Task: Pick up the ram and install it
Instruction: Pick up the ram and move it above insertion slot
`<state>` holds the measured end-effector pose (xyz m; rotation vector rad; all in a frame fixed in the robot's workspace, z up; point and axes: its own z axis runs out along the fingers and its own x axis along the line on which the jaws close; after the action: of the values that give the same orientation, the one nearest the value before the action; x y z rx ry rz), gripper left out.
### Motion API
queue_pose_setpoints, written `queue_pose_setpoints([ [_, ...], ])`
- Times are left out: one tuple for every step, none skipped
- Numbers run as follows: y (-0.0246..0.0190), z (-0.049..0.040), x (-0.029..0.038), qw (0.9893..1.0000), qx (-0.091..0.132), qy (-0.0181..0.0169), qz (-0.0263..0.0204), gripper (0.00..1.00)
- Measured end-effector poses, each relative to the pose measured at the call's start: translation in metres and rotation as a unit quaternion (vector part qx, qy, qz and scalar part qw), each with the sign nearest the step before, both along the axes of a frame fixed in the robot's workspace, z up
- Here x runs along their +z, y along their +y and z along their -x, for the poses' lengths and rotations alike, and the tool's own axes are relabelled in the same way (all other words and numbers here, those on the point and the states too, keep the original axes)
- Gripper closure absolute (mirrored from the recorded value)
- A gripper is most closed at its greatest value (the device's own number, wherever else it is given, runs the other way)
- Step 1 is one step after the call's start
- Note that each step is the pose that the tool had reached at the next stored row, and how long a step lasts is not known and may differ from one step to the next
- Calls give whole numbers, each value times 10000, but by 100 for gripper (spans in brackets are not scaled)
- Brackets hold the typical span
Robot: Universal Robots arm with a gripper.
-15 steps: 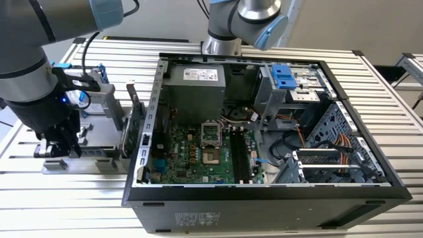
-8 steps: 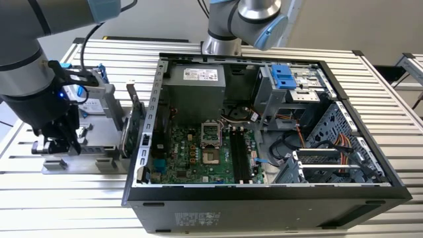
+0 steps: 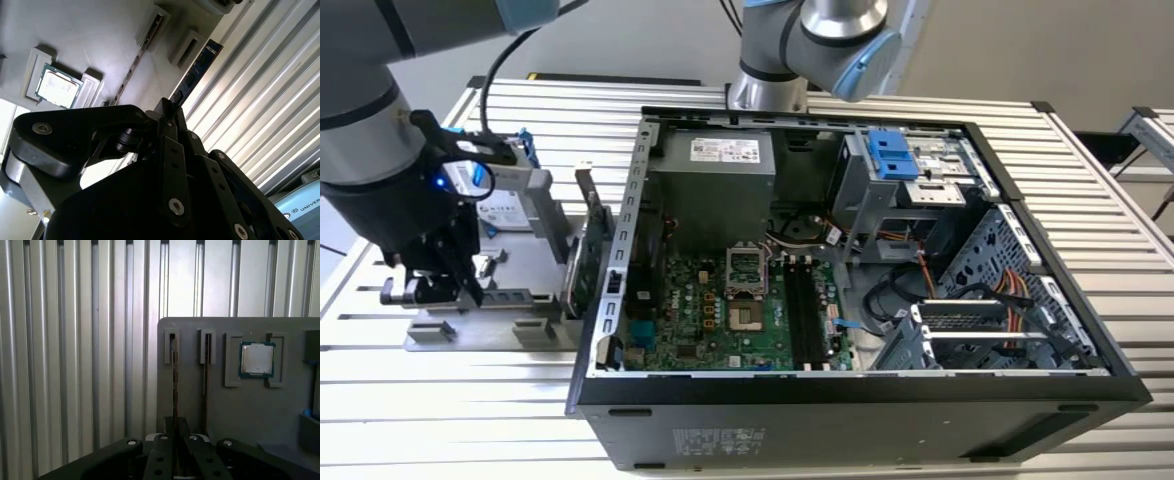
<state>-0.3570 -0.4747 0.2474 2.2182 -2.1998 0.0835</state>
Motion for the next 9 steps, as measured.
queue_pose_setpoints([
  [1, 0, 3, 10000, -2, -9, 0, 100],
  [1, 0, 2, 10000, -2, -11, 0, 100],
  [1, 0, 2, 10000, -2, -11, 0, 100],
  [1, 0, 3, 10000, -2, -11, 0, 100],
  [2, 2, 3, 10000, -2, -11, 0, 100],
  [2, 2, 3, 10000, -3, -10, 1, 100],
  [2, 2, 3, 10000, -2, -11, 0, 100],
  [2, 3, 5, 10000, -3, -10, -8, 100],
  [2, 3, 8, 10000, -3, -10, -20, 100],
])
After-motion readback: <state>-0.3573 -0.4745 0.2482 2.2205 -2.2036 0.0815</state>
